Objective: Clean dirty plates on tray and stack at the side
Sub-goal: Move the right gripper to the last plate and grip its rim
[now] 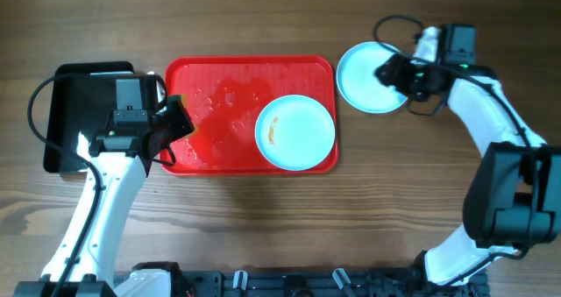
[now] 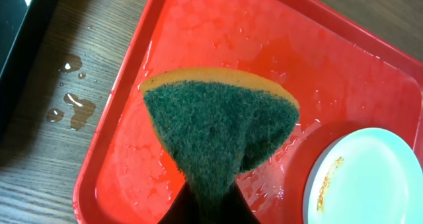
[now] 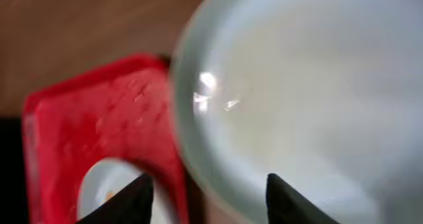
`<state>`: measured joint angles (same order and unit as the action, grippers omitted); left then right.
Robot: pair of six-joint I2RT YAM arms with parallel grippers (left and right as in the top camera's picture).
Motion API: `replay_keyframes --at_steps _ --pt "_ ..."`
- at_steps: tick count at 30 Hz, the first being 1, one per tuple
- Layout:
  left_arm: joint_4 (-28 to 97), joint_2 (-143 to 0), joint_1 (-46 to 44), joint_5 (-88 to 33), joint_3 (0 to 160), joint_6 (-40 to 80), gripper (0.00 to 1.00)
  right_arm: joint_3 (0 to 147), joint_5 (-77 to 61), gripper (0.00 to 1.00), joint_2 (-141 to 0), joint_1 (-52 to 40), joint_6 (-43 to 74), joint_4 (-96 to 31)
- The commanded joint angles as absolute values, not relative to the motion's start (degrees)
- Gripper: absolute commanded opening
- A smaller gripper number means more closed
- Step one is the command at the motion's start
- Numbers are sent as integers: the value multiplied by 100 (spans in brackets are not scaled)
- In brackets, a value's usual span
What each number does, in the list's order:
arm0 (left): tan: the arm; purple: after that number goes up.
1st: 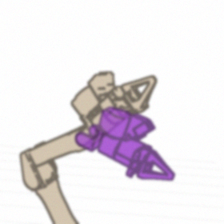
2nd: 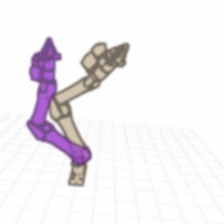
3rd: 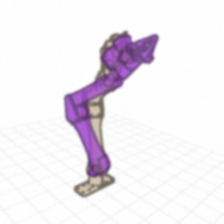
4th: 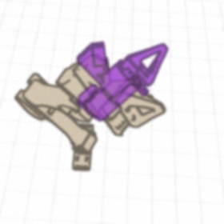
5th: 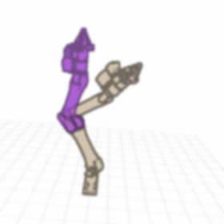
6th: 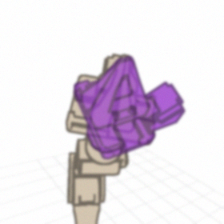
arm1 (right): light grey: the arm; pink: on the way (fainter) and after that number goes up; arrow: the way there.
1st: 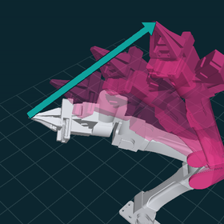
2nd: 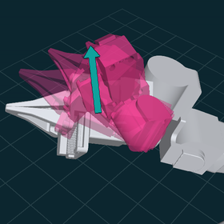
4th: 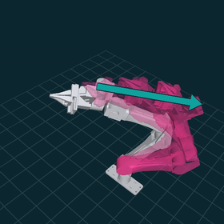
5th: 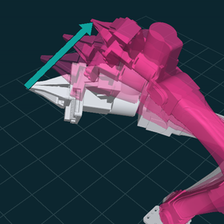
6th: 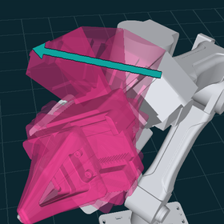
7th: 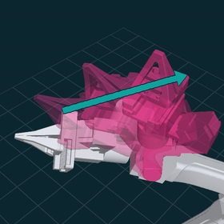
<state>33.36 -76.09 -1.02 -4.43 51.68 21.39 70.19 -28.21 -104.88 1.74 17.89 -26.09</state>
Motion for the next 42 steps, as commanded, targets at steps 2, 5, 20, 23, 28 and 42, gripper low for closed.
replay_keyframes --at_steps 2,5,20,23,28,42 --pt "3295 -7631 -91 -580 5175 2191 4 7030 -3183 53 -10366 -869 1457 -2797" --pt "3299 -7631 -91 -578 5175 2191 4 7153 -2108 54 -10363 -1433 1542 -3352" --pt "3280 -7631 -91 -580 5175 2191 4 7225 -1295 66 -10366 -2458 2613 -4812" --pt "3295 -7631 -91 -580 5175 2191 4 7140 -1282 50 -10366 -2504 2668 -4807" --pt "3293 -7631 -91 -580 5175 2191 4 6934 -891 30 -10366 -2530 3819 -4976" --pt "3273 -7631 -91 -600 5175 2191 4 6473 -336 34 -10366 -2722 5249 -4574"
